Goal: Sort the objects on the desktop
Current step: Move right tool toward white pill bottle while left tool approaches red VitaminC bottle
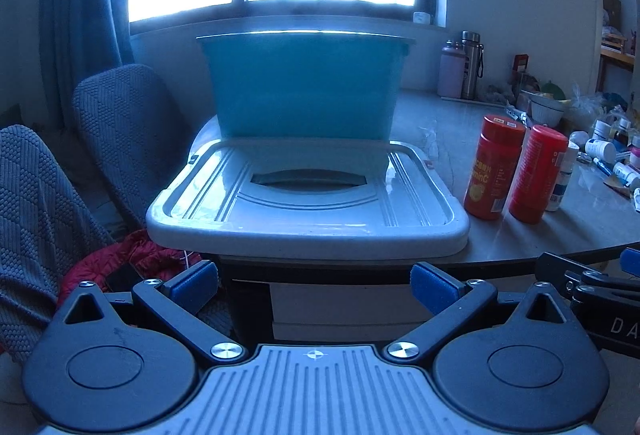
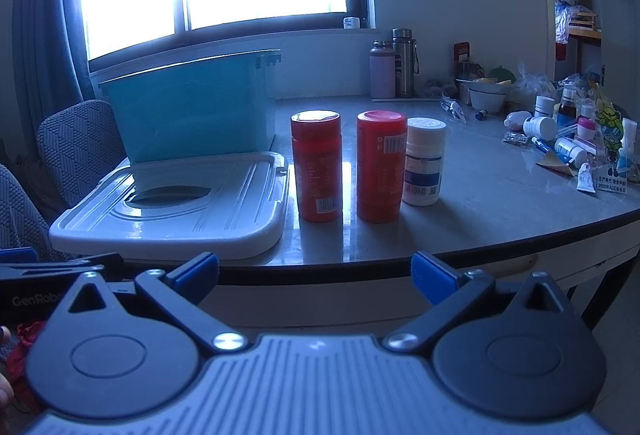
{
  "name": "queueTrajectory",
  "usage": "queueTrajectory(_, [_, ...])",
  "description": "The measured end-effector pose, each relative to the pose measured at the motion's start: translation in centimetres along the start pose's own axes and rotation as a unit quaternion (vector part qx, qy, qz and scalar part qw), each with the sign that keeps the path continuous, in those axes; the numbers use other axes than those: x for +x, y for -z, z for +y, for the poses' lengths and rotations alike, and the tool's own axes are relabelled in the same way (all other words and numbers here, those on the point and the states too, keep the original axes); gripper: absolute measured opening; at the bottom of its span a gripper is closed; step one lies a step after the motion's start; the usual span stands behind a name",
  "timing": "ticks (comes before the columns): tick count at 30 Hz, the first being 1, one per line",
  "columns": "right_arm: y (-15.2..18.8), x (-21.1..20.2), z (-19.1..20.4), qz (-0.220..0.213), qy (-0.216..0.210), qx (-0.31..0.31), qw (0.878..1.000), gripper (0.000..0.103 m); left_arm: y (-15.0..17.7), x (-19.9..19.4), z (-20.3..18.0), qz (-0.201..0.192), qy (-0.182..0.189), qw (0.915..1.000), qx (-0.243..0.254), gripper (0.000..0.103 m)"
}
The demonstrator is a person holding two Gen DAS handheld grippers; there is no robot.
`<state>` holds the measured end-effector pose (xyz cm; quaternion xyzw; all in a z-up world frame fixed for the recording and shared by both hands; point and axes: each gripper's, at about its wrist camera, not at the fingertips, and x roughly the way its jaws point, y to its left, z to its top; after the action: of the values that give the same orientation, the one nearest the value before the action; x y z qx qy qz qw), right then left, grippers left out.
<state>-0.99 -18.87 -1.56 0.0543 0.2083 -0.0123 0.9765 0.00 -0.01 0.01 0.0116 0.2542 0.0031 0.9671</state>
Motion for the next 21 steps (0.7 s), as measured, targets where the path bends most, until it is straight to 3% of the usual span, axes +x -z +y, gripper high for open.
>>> queueTrajectory(21, [-0.3,-0.4,-1.9,0.007,0.016,0.006,1.0,0.103,-1.1,0.0,-1.1,-0.004,-0.002,1.0,-0.003,0.103])
